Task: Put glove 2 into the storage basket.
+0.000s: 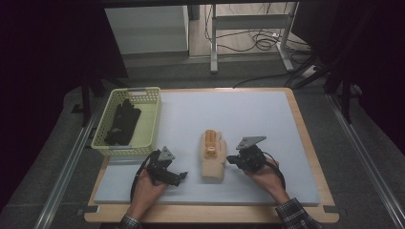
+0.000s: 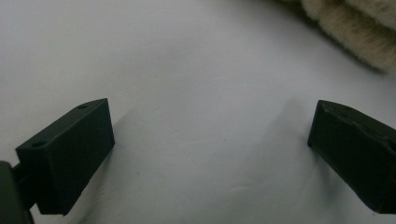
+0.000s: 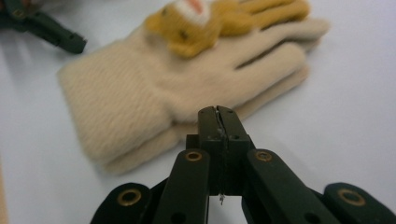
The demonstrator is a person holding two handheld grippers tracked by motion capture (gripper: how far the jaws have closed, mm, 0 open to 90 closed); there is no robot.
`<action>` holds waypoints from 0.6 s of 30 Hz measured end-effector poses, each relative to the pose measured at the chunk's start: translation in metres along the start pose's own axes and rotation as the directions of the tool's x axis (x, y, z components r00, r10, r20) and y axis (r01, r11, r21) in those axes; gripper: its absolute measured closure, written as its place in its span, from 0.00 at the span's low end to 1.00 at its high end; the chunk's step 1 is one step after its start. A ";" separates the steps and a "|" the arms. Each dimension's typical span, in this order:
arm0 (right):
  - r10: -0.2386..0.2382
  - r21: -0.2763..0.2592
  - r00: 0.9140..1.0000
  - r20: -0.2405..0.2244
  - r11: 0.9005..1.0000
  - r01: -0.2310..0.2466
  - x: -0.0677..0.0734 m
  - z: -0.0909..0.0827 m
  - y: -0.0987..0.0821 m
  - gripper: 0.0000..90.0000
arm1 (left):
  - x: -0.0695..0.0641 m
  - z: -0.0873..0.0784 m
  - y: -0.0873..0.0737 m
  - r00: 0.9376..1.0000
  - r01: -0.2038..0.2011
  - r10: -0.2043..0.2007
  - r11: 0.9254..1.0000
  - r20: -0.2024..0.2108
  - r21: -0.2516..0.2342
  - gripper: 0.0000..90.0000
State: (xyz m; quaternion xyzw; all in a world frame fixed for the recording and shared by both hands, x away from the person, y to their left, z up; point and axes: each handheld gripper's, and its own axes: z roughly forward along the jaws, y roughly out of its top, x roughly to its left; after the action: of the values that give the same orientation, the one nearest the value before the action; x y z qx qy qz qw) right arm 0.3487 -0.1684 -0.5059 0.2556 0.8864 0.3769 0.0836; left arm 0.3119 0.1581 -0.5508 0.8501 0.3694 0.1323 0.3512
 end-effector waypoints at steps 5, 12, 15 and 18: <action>-0.013 0.010 1.000 -0.012 1.000 0.013 0.008 0.007 -0.009 0.98 | 0.000 0.000 0.000 1.000 0.001 -0.001 1.000 0.001 0.000 0.00; -0.027 0.021 0.999 -0.017 0.999 0.027 0.016 0.021 -0.009 0.98 | 0.000 0.000 0.000 1.000 0.002 -0.002 1.000 0.001 -0.002 0.01; -0.032 0.016 0.999 -0.026 0.999 0.032 0.018 0.026 -0.008 0.98 | 0.000 -0.001 0.000 1.000 0.000 0.000 1.000 -0.001 -0.003 0.02; -0.025 0.008 0.999 -0.034 1.000 0.026 0.020 0.029 -0.006 0.98 | -0.001 -0.003 -0.001 1.000 0.005 -0.005 1.000 -0.001 0.000 0.03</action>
State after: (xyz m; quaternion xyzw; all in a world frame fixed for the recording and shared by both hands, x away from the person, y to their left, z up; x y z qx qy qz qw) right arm 0.3395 -0.1436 -0.5299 0.2382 0.8924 0.3764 0.0724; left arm 0.3091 0.1594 -0.5497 0.8491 0.3719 0.1317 0.3513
